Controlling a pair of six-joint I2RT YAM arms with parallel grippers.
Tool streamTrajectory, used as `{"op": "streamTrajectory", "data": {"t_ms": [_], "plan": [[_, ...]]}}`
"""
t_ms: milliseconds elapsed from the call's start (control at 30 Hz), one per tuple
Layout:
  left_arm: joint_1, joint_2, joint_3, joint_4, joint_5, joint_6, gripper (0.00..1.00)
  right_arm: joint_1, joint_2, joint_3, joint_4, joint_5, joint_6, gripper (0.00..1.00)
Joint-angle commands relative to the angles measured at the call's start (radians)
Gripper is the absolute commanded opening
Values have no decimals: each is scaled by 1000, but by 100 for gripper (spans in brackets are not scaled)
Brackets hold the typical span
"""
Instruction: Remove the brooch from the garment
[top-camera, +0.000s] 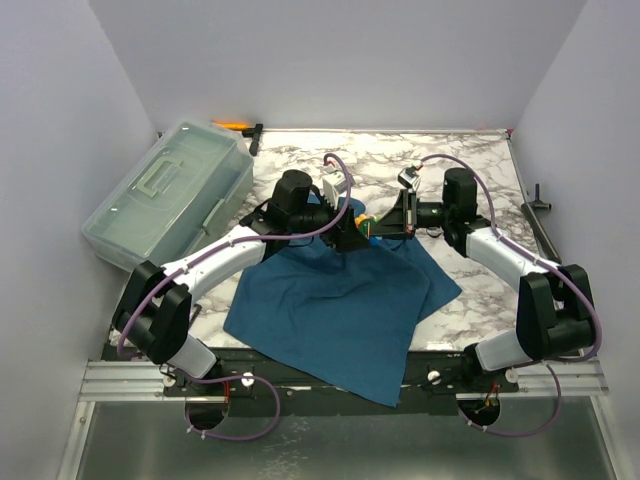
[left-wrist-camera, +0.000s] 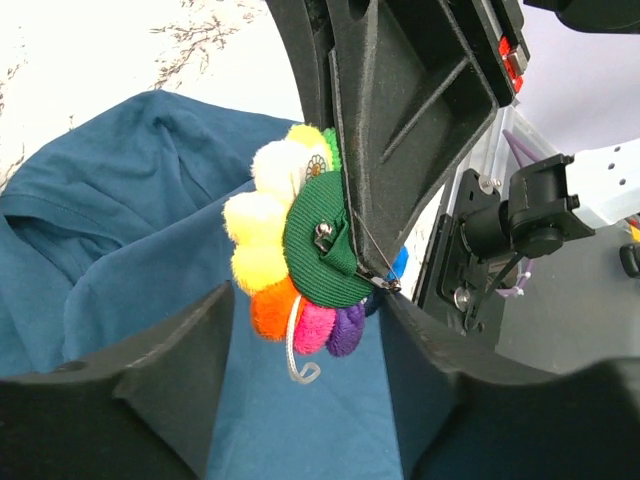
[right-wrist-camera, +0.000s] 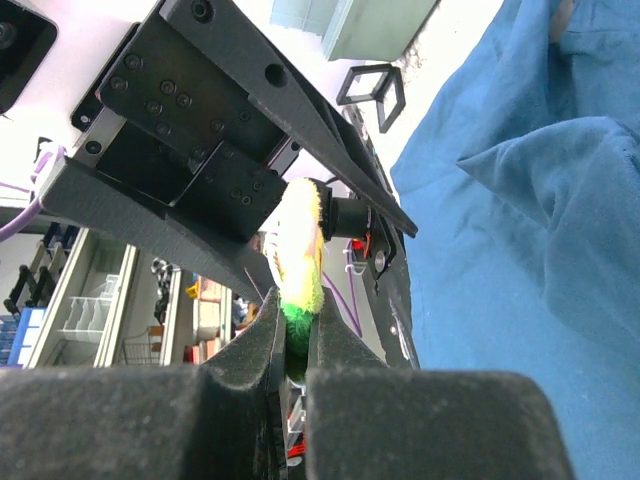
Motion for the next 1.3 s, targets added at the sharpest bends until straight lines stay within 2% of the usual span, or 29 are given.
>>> {"op": "streamTrajectory", "data": {"t_ms": [0, 300, 367, 400, 500, 533, 667, 767, 833, 967, 1033, 1167, 1267], "plan": [[1, 7, 13, 33, -22, -22, 57, 1, -33, -1, 1, 2, -2, 1], [27, 24, 13, 85, 17, -101, 43, 1, -38, 0, -21, -1, -26, 1], [35, 28, 13, 90, 30, -108, 44, -1, -39, 3, -26, 1, -28, 1], [35, 26, 12, 90, 37, -102, 49, 1, -38, 4, -29, 2, -30, 1], [28, 11, 6, 88, 73, -49, 75, 0, -38, 2, -38, 12, -36, 1], [26, 5, 3, 85, 77, -36, 79, 0, -39, 2, -42, 18, -38, 0], [8, -1, 6, 53, 90, 6, 87, 0, -40, 5, -44, 31, -41, 1], [-4, 6, 15, 47, 57, -7, 89, 0, -41, 5, -45, 35, -44, 1], [-4, 19, 22, 47, 26, -31, 85, 1, -43, 7, -42, 32, -45, 0], [3, 33, 27, 54, -17, -67, 63, 1, -48, 7, -52, 24, -53, 1], [11, 34, 19, 69, -16, -87, 56, 0, -52, 10, -63, 24, -63, 1], [26, 38, 11, 88, 0, -109, 49, 0, -54, 10, -70, 23, -71, 1], [33, 42, 11, 94, 18, -120, 50, 1, -55, 11, -69, 24, -71, 1]]}}
